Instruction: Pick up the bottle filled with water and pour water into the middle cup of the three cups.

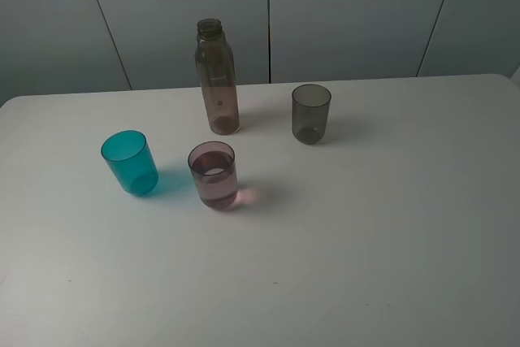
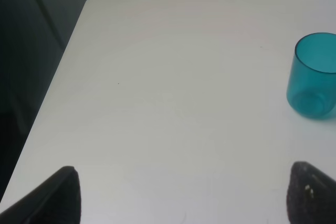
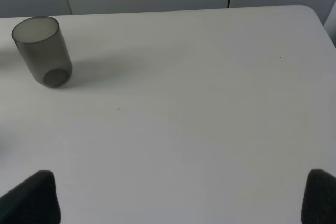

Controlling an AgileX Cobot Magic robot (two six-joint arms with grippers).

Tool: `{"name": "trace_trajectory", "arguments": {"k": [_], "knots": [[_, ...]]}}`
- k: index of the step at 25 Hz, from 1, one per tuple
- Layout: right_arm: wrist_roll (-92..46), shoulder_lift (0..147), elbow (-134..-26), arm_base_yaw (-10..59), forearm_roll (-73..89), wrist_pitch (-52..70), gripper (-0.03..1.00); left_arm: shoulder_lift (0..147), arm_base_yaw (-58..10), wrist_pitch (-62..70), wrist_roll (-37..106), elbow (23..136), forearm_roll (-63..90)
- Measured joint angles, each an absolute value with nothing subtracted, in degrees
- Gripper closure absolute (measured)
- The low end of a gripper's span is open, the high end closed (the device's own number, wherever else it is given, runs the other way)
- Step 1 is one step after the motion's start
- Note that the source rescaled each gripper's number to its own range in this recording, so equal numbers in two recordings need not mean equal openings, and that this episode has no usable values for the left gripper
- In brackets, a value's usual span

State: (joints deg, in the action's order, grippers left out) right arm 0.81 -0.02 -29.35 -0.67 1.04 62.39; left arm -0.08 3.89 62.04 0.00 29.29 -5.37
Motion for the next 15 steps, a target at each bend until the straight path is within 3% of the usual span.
{"name": "trace_trajectory", "arguments": {"k": [15], "knots": [[-2.68, -0.02, -29.35, -0.67, 3.86, 62.39, -0.03, -0.08, 3.89, 62.04, 0.00, 29.29, -5.37]]}}
